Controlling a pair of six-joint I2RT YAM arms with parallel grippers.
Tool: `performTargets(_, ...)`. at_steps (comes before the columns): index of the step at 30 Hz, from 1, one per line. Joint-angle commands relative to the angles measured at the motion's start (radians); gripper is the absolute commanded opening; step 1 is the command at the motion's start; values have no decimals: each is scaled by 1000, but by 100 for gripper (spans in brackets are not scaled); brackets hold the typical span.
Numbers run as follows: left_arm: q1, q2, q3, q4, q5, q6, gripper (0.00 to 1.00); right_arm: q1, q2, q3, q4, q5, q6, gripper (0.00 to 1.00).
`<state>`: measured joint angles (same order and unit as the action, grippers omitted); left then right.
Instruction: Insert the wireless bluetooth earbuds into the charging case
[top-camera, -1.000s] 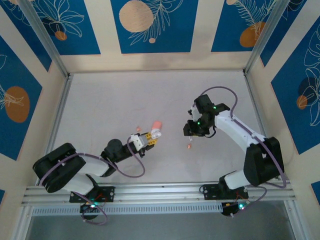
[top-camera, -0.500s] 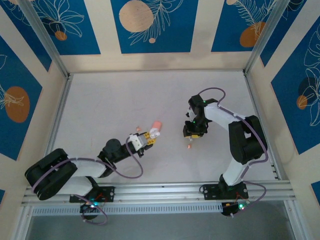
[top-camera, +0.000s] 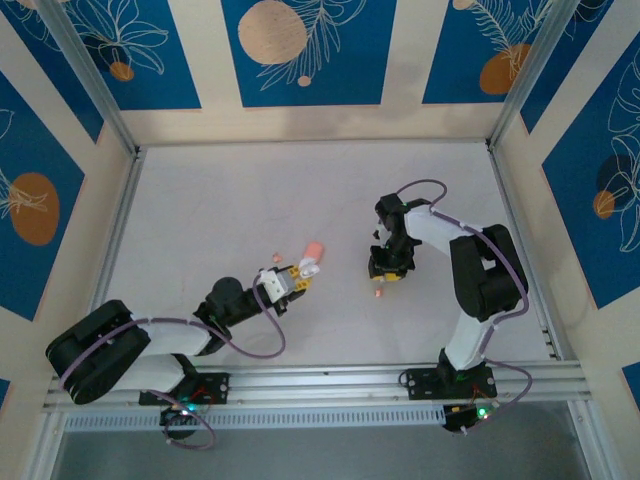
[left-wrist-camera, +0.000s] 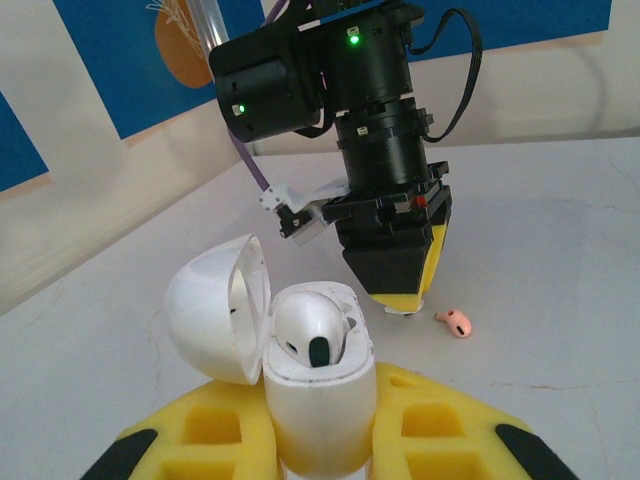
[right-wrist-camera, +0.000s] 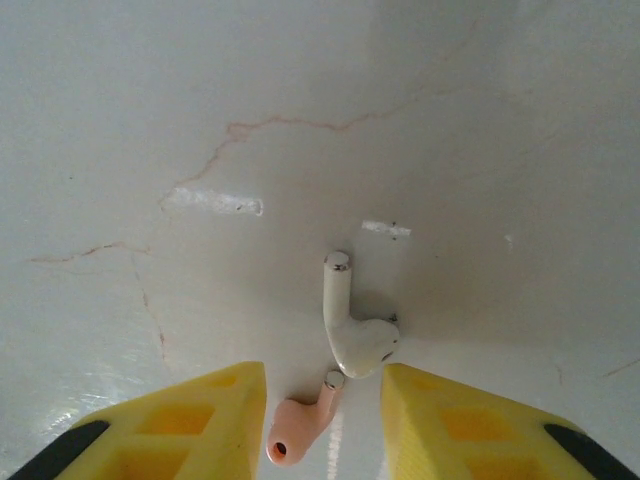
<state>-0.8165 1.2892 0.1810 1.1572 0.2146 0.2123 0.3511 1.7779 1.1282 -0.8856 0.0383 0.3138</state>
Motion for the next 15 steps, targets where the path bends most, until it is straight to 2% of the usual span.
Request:
performTargets(1,-12,-19,7,-3,-6,12,16,2,15,13,-5,-10,2,36)
performTargets(15,-13,-46,7,-41,-17,19,16,37,69,55,52,-93,-19,35)
